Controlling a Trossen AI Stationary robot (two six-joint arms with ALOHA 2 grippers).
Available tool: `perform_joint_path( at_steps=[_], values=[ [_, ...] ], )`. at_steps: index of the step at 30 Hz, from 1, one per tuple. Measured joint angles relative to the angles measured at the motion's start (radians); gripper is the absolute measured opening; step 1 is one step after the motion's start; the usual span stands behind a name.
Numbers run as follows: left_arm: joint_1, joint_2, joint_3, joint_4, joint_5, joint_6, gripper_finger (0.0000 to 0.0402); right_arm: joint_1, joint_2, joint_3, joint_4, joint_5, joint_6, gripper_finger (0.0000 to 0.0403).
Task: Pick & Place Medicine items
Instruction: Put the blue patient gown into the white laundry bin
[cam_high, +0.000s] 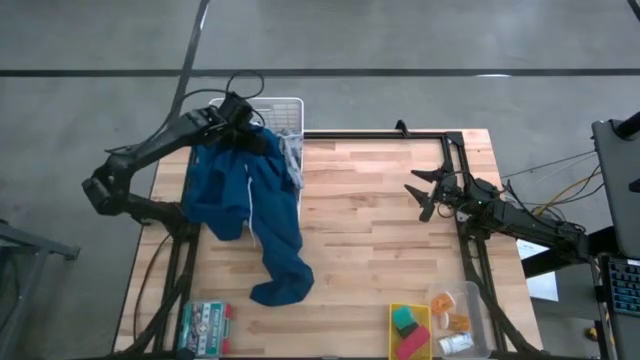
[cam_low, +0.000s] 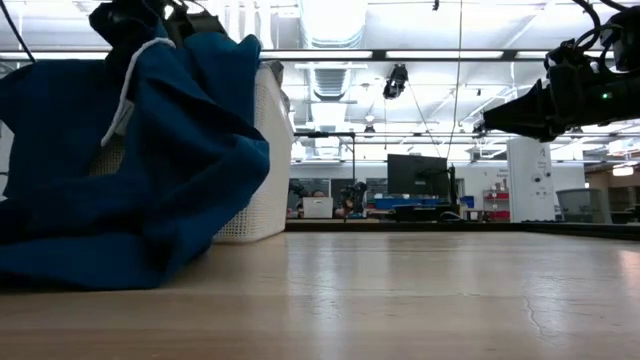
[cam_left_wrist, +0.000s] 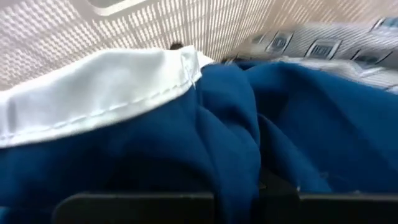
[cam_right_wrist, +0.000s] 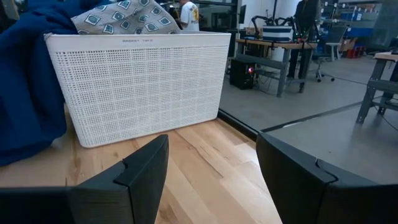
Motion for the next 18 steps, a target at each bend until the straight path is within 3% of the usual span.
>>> perform_joint_path(
  at_steps=[18],
  values=[
    [0.018,0.000,-0.210,0.184,0.000,0.000,0.0013,0.000,0.000,0.000,0.000,0.000,0.000,0.0238]
  ],
)
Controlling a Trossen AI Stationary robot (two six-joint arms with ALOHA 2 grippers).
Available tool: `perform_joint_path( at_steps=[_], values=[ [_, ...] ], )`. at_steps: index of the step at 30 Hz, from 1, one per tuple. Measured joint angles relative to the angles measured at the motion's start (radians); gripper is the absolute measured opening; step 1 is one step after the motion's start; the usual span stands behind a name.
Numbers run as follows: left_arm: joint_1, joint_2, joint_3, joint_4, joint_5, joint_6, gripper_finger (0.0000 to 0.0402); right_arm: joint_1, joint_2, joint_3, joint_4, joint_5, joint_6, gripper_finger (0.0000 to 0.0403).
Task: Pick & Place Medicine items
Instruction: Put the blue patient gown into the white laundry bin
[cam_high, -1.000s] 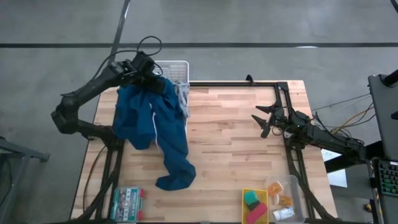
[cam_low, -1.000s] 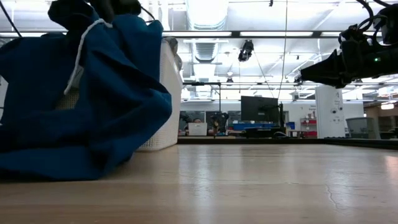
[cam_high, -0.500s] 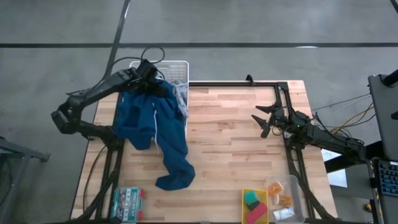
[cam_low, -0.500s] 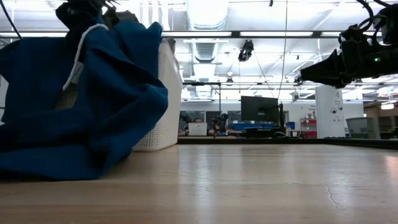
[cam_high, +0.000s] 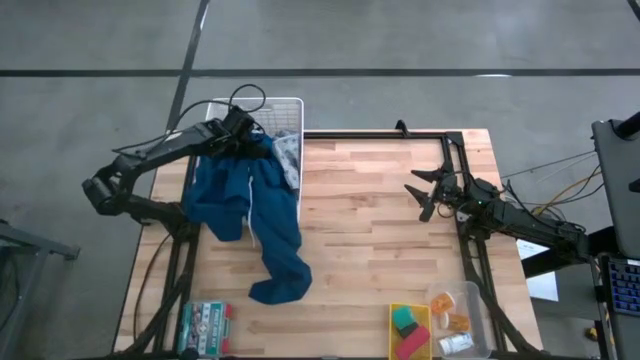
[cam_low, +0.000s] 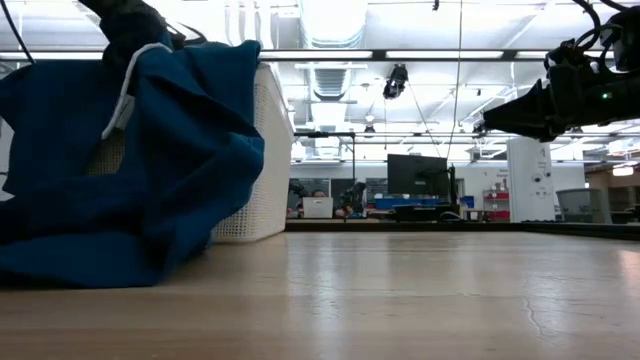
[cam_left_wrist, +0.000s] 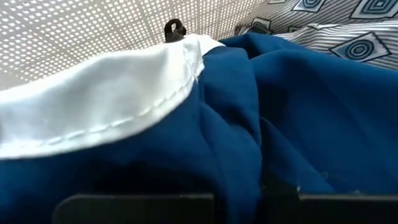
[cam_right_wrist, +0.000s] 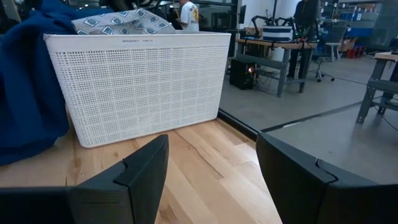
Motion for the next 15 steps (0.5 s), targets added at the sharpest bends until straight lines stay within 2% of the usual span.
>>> perform_joint_path(
  at_steps=[15],
  values=[
    [0.002,-0.001,-0.033,0.044,0.004,-0.017,0.0013,0.000,0.000,0.000,0.000,0.000,0.000,0.0238]
  ],
)
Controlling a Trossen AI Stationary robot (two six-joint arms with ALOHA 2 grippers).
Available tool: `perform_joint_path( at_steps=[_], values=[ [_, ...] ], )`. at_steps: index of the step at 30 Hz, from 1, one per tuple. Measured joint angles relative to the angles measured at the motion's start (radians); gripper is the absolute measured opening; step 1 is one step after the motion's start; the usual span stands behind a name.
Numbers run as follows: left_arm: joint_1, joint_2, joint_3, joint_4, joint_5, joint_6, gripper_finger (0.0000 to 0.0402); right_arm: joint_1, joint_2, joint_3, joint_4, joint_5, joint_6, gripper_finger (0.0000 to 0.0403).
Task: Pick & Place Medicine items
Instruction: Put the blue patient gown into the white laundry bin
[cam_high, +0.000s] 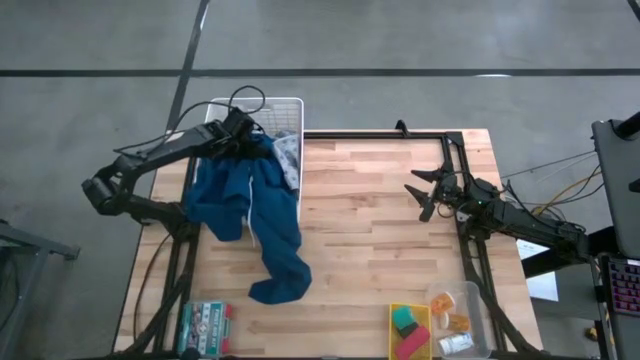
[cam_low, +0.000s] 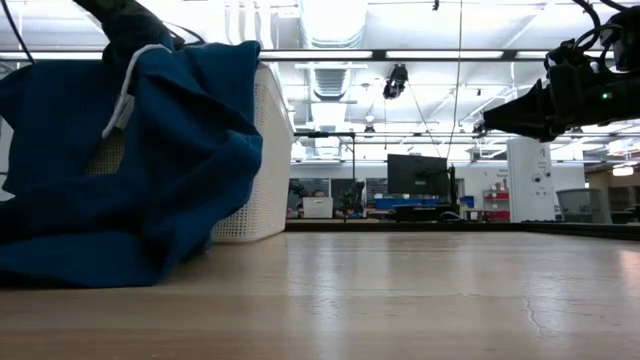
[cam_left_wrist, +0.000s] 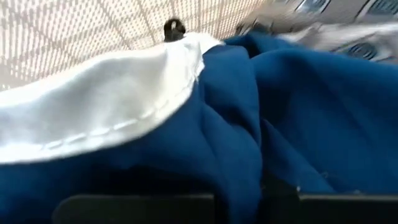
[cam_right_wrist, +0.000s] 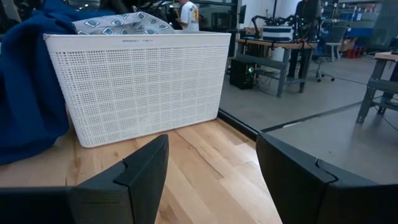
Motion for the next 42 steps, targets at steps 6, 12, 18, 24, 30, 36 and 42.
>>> perform_joint_path(
  at_steps=[6,12,18,24,30,36,42],
  values=[
    [0.000,-0.004,0.067,-0.002,0.046,0.026,0.0022,0.000,0.000,0.000,0.000,0.000,0.000,0.0238],
    [0.000,-0.005,0.162,-0.024,0.082,0.043,0.0085,0.000,0.000,0.000,0.000,0.000,0.000,0.0238],
    [0.000,-0.005,0.245,-0.042,0.146,0.051,0.0187,0.000,0.000,0.000,0.000,0.000,0.000,0.0238],
    [0.000,-0.006,0.320,-0.062,0.160,0.054,0.0295,0.000,0.000,0.000,0.000,0.000,0.000,0.0238],
    [-0.009,-0.009,0.416,-0.078,0.170,0.075,0.0337,0.000,0.000,0.000,0.000,0.000,0.000,0.0238],
    [-0.079,-0.053,0.483,-0.098,0.170,0.103,0.0332,0.000,0.000,0.000,0.000,0.000,0.000,0.0238],
    [-0.234,-0.123,0.477,-0.091,0.041,0.180,0.0326,0.000,0.000,0.000,0.000,0.000,0.000,0.0238]
  ],
)
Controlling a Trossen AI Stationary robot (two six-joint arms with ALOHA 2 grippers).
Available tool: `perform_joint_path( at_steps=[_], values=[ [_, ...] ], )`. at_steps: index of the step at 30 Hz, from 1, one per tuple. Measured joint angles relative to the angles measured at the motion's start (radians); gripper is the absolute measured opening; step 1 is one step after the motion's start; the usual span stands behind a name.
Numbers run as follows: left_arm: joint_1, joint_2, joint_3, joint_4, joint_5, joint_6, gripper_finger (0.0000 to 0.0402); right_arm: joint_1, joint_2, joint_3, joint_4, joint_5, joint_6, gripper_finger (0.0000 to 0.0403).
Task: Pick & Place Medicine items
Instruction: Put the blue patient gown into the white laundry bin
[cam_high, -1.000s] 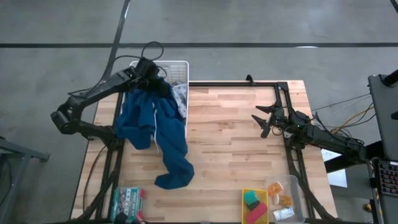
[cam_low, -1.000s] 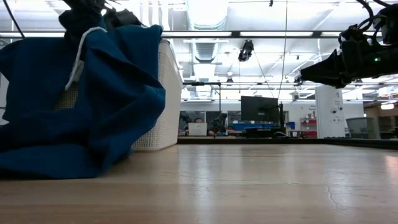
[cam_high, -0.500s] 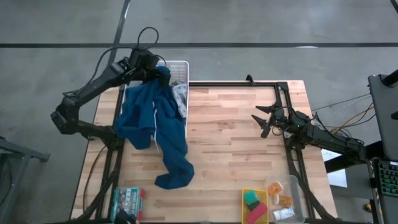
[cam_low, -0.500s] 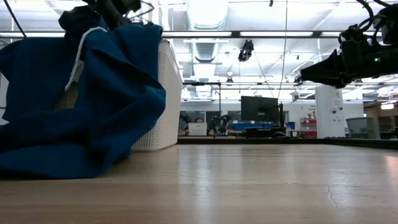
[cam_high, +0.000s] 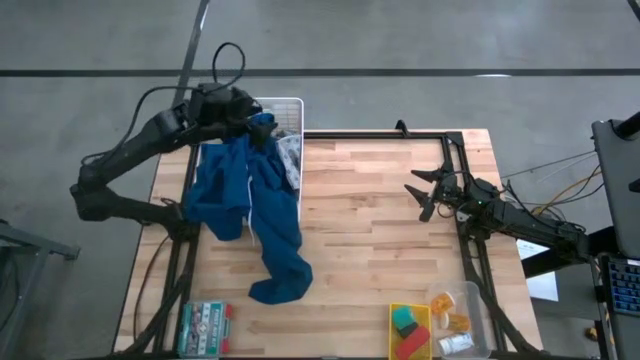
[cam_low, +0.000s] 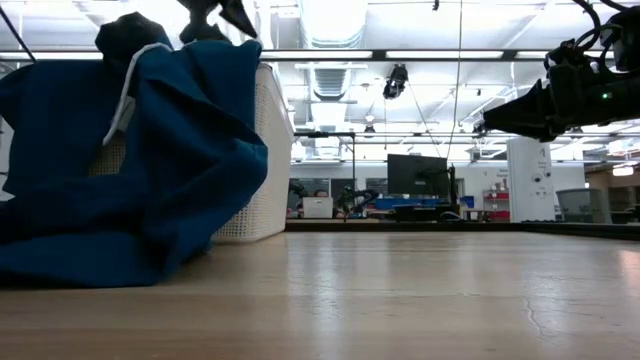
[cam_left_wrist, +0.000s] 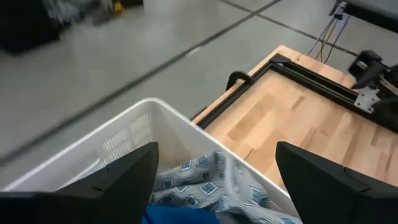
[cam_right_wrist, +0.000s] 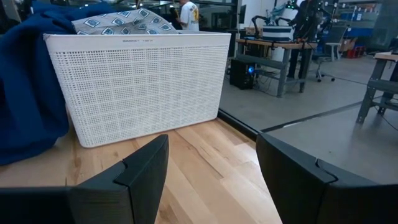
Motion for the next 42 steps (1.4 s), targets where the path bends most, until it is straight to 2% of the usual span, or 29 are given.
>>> perform_joint_path(
  at_steps=[6,9,13,19,25,28,33,42],
  values=[
    [-0.231,-0.045,0.000,-0.023,-0.163,0.003,0.0326,0.000,0.000,0.000,0.000,0.000,0.000,0.0238],
    [-0.377,-0.046,-0.002,-0.085,-0.215,-0.054,0.0326,0.000,0.000,0.000,0.000,0.000,0.000,0.0238],
    [-0.560,-0.046,-0.010,-0.137,-0.301,-0.198,0.0326,0.000,0.000,0.000,0.000,0.000,0.000,0.0238],
    [-0.832,-0.046,-0.082,-0.145,-0.543,-0.426,0.0326,0.000,0.000,0.000,0.000,0.000,0.000,0.0238],
    [-1.090,-0.045,-0.206,-0.147,-0.780,-0.670,0.0326,0.000,0.000,0.000,0.000,0.000,0.000,0.0238],
    [-1.168,-0.046,-0.264,-0.140,-0.802,-0.785,0.0326,0.000,0.000,0.000,0.000,0.000,0.000,0.0238],
    [-1.229,-0.046,-0.381,-0.099,-0.797,-0.949,0.0326,0.000,0.000,0.000,0.000,0.000,0.000,0.0238],
    [-1.229,-0.031,-0.502,-0.060,-0.647,-1.273,0.0326,0.000,0.000,0.000,0.000,0.000,0.000,0.0238]
  ],
)
